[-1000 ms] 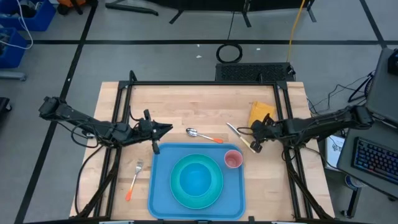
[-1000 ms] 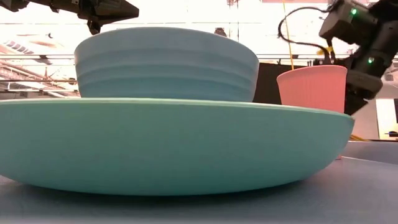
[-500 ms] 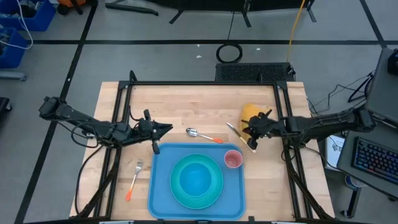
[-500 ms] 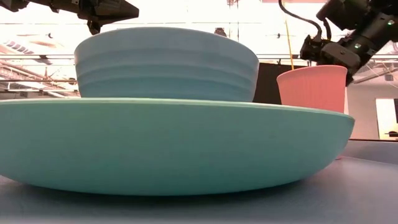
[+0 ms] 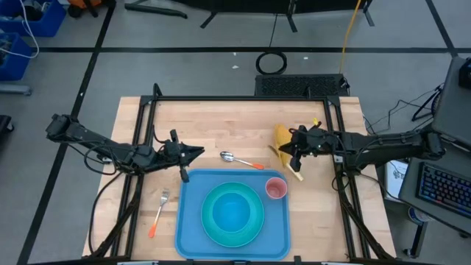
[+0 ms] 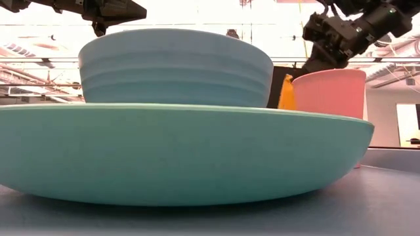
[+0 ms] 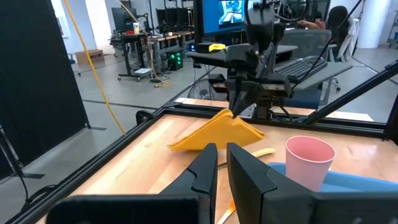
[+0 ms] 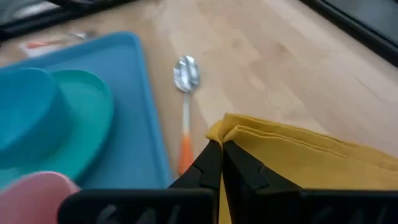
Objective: Set up tray
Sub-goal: Put the yellow table napkin on the blue tray to the left of the green plate
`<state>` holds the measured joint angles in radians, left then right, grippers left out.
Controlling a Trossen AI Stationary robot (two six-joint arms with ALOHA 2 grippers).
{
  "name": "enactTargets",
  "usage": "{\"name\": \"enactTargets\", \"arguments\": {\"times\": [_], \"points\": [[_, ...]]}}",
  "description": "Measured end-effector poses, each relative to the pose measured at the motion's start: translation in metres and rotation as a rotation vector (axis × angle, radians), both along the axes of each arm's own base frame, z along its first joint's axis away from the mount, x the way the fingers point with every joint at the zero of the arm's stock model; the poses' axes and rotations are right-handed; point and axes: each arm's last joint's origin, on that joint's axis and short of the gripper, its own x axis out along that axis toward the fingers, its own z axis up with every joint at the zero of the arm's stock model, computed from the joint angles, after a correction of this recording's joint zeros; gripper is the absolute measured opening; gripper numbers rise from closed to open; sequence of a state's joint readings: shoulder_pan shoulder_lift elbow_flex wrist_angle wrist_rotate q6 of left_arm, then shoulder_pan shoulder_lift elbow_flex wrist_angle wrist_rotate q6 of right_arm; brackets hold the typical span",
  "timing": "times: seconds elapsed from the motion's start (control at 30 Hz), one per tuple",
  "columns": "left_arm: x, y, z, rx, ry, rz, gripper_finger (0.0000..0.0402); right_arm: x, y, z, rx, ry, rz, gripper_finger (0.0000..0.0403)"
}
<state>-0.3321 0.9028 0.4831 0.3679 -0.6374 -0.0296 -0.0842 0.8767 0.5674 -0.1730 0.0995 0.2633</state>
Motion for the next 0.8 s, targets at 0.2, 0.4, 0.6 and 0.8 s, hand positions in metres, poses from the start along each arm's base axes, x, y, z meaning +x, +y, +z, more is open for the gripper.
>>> {"name": "enactTargets", "arguments": {"times": [0.2, 0.4, 0.6, 0.8], "points": [[0.000, 0.000, 0.000, 0.000, 0.000, -0.001, 0.0042, 0.014, -0.004, 0.001, -0.008, 0.014, 0.019, 0.0000], [0.000, 0.000, 0.000, -0.001, 0.000, 0.000, 0.0042, 0.033, -0.009, 0.005, -0.042, 0.045, 0.027, 0.0000], [0.000, 0.000, 0.000, -0.001, 0.000, -0.001, 0.0042, 0.053, -0.014, 0.015, -0.056, 0.049, 0.059, 0.0000], [0.000, 0.000, 0.000, -0.001, 0.000, -0.001, 0.0042, 0.075, -0.016, 0.022, -0.072, 0.036, 0.102, 0.0000]]}}
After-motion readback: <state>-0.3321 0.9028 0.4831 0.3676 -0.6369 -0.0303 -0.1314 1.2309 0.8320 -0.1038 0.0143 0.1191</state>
